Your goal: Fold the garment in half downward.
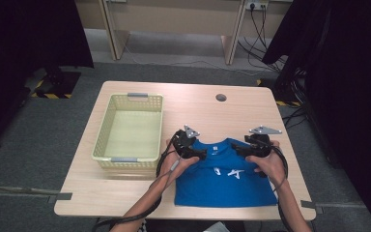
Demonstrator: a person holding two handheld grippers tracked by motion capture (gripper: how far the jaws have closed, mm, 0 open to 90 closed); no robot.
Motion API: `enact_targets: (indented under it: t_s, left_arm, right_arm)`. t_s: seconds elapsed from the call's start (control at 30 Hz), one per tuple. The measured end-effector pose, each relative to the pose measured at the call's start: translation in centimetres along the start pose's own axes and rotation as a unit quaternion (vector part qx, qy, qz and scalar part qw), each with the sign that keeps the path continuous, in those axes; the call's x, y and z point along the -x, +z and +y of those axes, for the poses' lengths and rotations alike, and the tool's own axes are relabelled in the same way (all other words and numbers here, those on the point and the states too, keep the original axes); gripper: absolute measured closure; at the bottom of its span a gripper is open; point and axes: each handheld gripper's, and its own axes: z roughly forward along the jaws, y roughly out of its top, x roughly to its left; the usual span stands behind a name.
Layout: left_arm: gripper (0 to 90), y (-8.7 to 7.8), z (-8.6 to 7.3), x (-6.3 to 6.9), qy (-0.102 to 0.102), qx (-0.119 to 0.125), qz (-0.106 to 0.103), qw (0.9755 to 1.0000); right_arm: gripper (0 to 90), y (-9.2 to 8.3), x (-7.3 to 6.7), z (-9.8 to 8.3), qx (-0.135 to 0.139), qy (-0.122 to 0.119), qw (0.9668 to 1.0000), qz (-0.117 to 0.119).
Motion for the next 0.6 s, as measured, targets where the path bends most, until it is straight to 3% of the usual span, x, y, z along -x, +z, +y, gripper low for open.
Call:
enact_targets:
  t_s: [0.1,0.2,0.33,0.4,0.5,0.6]
  left_arm:
    - [15.9,0.7,-0.1,-0.3,-0.018,0.001,-0.005,0.9998]
    - [16.6,0.8,-0.1,-0.4,-0.023,-0.001,-0.011,0.9997]
    - [45.4,0.7,-0.2,-0.4,-0.014,-0.007,-0.019,0.9997]
    - [58.7,0.5,-0.2,-0.6,-0.024,-0.006,-0.025,0.9994]
    - [70.0,-0.1,-0.3,-0.7,-0.015,-0.004,-0.025,0.9996]
    - [75.7,-0.9,-0.3,-0.6,-0.012,0.002,-0.031,0.9994]
  right_arm:
    - [30.9,1.5,-0.2,0.5,-0.013,-0.004,0.9999,0.001]
    - [31.5,2.2,-0.3,0.7,-0.016,-0.002,0.9998,0.005]
    - [48.9,3.6,-0.3,0.5,-0.039,-0.016,0.9991,0.006]
    - [59.9,3.7,-0.2,0.3,-0.046,-0.020,0.9987,0.004]
    - [70.2,3.1,0.1,-0.1,-0.035,-0.016,0.9992,0.010]
    - [73.0,1.9,0.1,-0.4,-0.022,-0.016,0.9995,0.015]
